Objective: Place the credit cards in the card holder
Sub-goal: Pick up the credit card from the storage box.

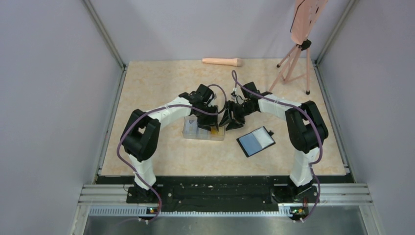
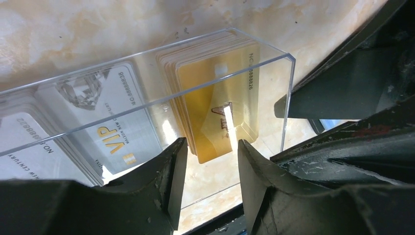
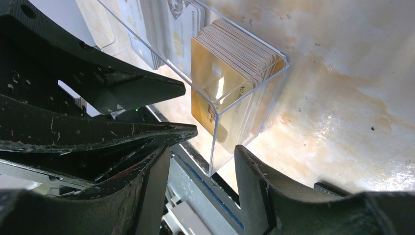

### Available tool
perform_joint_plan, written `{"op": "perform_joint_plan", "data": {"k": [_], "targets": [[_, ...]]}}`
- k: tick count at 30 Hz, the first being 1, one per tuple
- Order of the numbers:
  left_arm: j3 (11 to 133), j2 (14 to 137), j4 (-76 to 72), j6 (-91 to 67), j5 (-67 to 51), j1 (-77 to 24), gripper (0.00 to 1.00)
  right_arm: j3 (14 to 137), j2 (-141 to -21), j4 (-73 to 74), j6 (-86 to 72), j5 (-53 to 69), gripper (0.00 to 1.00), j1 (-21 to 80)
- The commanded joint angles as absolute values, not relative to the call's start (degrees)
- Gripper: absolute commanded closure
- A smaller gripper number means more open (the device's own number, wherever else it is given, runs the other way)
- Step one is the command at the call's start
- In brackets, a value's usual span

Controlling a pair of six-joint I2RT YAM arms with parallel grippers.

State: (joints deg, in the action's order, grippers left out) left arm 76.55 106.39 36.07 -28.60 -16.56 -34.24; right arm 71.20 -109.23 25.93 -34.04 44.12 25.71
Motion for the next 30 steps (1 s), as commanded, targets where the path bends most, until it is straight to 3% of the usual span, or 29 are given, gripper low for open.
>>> {"op": "perform_joint_plan", "data": {"k": [1, 8, 18, 23, 30], "targets": [[77.84, 106.35, 36.04, -28.75, -14.87, -34.5, 0.52, 71.13, -106.79, 25.22, -33.0, 44.15, 0.48, 26.2], [77.36, 108.41, 34.75, -29.0, -16.92, -34.46, 0.73, 71.21, -106.95, 25.35, -32.95, 44.16, 0.48, 26.21], [76.94, 107.9, 33.5, -28.91, -18.03, -34.46, 0.73, 71.52, -106.79, 25.49, -32.94, 43.9, 0.49, 26.11], [76.71, 106.28, 31.92, -29.3, -19.4, -34.45, 0.94, 71.52, -106.54, 25.49, -32.95, 43.54, 0.49, 26.02], [76.52, 103.99, 30.48, -29.85, -20.65, -34.51, 1.0, 71.47, -106.42, 25.48, -32.94, 43.44, 0.5, 26.02]]}}
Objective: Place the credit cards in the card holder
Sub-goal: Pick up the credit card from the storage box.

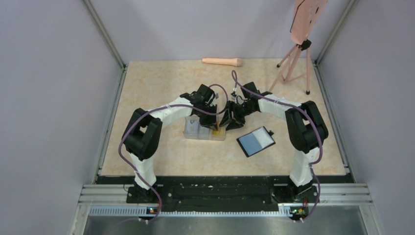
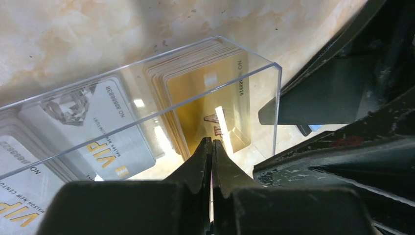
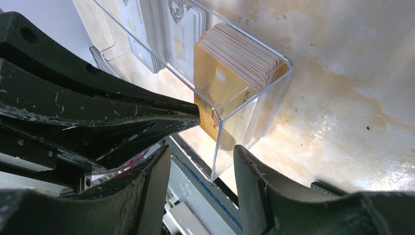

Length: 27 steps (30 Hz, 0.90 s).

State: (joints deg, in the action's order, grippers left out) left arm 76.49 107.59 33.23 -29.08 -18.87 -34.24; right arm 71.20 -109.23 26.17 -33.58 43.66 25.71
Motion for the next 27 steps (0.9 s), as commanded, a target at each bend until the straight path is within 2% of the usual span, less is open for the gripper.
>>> {"op": "perform_joint_plan", "data": {"k": [1, 4, 5, 8, 10, 22, 27], "targets": [[76.45, 103.77, 30.44, -29.96, -20.64, -34.5, 1.0, 71.39, -106.37, 25.49, -32.96, 43.4, 0.5, 25.95], [76.23, 103.09, 31.05, -30.14, -19.55, -34.51, 1.0, 71.27, -106.32, 25.47, -32.95, 43.29, 0.5, 25.95], [76.24, 102.97, 31.63, -30.15, -18.63, -34.46, 0.96, 71.22, -106.29, 25.49, -32.85, 43.2, 0.5, 26.0], [75.93, 102.43, 33.1, -30.29, -15.36, -34.43, 0.7, 71.1, -106.18, 25.44, -32.83, 43.13, 0.5, 25.95], [75.32, 102.33, 33.32, -30.55, -14.01, -34.16, 0.65, 71.0, -106.14, 25.49, -32.82, 43.04, 0.5, 25.94], [75.2, 106.92, 32.79, -31.08, -16.12, -33.8, 0.78, 70.62, -106.08, 25.49, -32.78, 43.15, 0.5, 25.83], [75.06, 106.88, 31.73, -30.85, -18.18, -33.83, 0.97, 70.6, -106.17, 25.44, -32.73, 43.24, 0.5, 25.78]]}}
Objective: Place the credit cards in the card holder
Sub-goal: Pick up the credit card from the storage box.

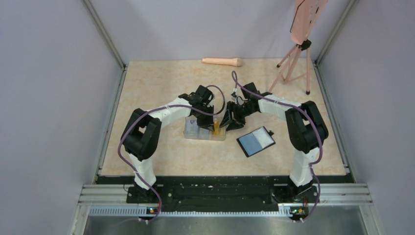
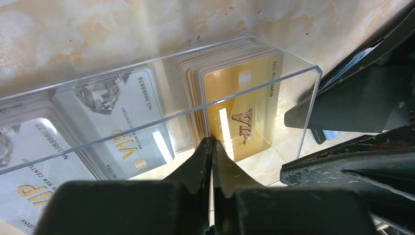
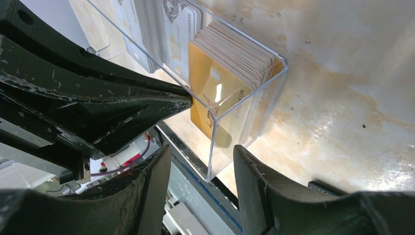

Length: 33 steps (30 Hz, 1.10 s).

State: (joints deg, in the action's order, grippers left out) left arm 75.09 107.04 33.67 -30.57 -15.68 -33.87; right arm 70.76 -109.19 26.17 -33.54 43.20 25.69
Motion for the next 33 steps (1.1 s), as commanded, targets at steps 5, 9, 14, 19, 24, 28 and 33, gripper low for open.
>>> {"op": "perform_joint_plan", "data": {"k": [5, 9, 14, 19, 24, 28, 33], "targets": [[75.04, 105.32, 31.48, -30.6, -18.02, -33.82, 1.0, 70.65, -106.15, 25.44, -32.76, 43.3, 0.5, 25.76], [75.19, 104.18, 30.51, -30.49, -19.18, -33.84, 1.0, 70.58, -106.17, 25.48, -32.68, 43.27, 0.5, 25.77], [76.43, 103.14, 31.29, -30.29, -18.32, -33.88, 1.0, 70.49, -106.19, 25.49, -32.67, 43.3, 0.5, 25.81], [78.32, 103.52, 34.55, -28.3, -16.23, -33.84, 1.0, 70.5, -106.45, 25.48, -32.65, 43.31, 0.5, 25.76], [79.19, 103.86, 36.82, -26.88, -14.49, -34.15, 0.97, 70.59, -106.66, 25.44, -32.61, 43.38, 0.5, 25.82], [79.39, 104.47, 36.68, -26.8, -15.55, -34.23, 0.86, 70.59, -106.72, 25.46, -32.7, 43.41, 0.5, 25.79], [79.44, 105.59, 37.27, -27.47, -14.21, -34.21, 0.65, 70.64, -106.67, 25.47, -32.68, 43.36, 0.5, 25.83]]}}
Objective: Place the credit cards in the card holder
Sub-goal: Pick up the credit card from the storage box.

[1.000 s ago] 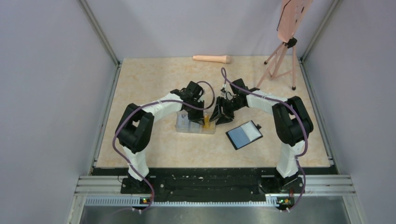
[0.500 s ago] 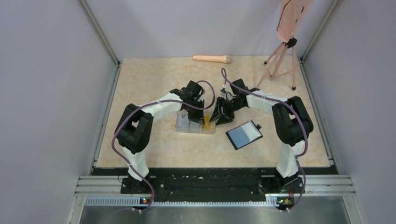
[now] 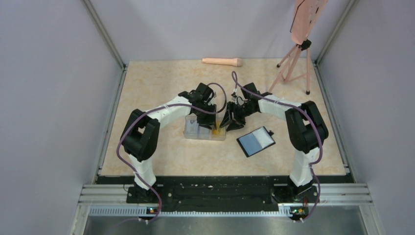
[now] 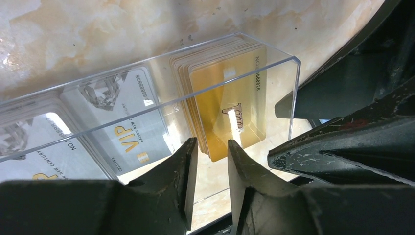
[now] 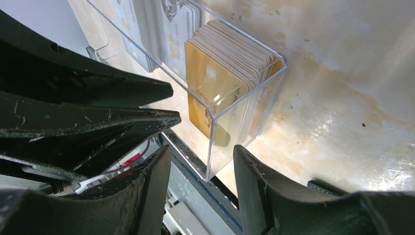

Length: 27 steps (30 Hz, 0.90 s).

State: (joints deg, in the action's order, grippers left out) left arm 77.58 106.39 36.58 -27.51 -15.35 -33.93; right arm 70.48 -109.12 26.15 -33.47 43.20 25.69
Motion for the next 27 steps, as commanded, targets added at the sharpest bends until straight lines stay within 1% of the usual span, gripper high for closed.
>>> {"op": "perform_joint_plan", "data": {"k": [1, 3, 6, 8, 10, 12, 13, 20, 27], "targets": [[79.52, 106.03, 37.49, -27.51, -14.16, -34.24, 0.64, 70.55, -106.63, 25.49, -32.69, 43.34, 0.5, 25.77], [79.65, 107.09, 37.78, -27.51, -14.42, -34.19, 0.64, 70.49, -106.52, 25.48, -32.72, 43.37, 0.5, 25.76], [79.67, 108.82, 37.88, -27.47, -15.27, -34.41, 0.69, 70.55, -106.36, 25.48, -32.78, 43.24, 0.5, 25.75], [79.57, 109.55, 37.69, -27.35, -15.86, -34.66, 0.74, 70.5, -106.26, 25.43, -32.78, 43.15, 0.5, 25.77], [79.44, 109.76, 37.14, -27.33, -16.82, -34.87, 0.84, 70.43, -106.26, 25.41, -32.85, 43.09, 0.5, 25.78], [79.51, 109.76, 36.63, -27.33, -17.44, -35.17, 0.96, 70.45, -106.18, 25.49, -32.85, 43.14, 0.5, 25.78], [79.54, 109.61, 36.51, -27.33, -17.59, -35.17, 1.0, 70.47, -106.13, 25.47, -32.8, 43.15, 0.5, 25.84], [80.94, 107.53, 36.78, -27.17, -17.05, -35.5, 1.0, 70.41, -106.25, 25.44, -32.83, 43.24, 0.5, 25.81], [84.1, 107.48, 40.74, -26.16, -15.31, -36.0, 1.0, 70.63, -106.39, 25.53, -32.83, 43.28, 0.5, 25.77]]}}
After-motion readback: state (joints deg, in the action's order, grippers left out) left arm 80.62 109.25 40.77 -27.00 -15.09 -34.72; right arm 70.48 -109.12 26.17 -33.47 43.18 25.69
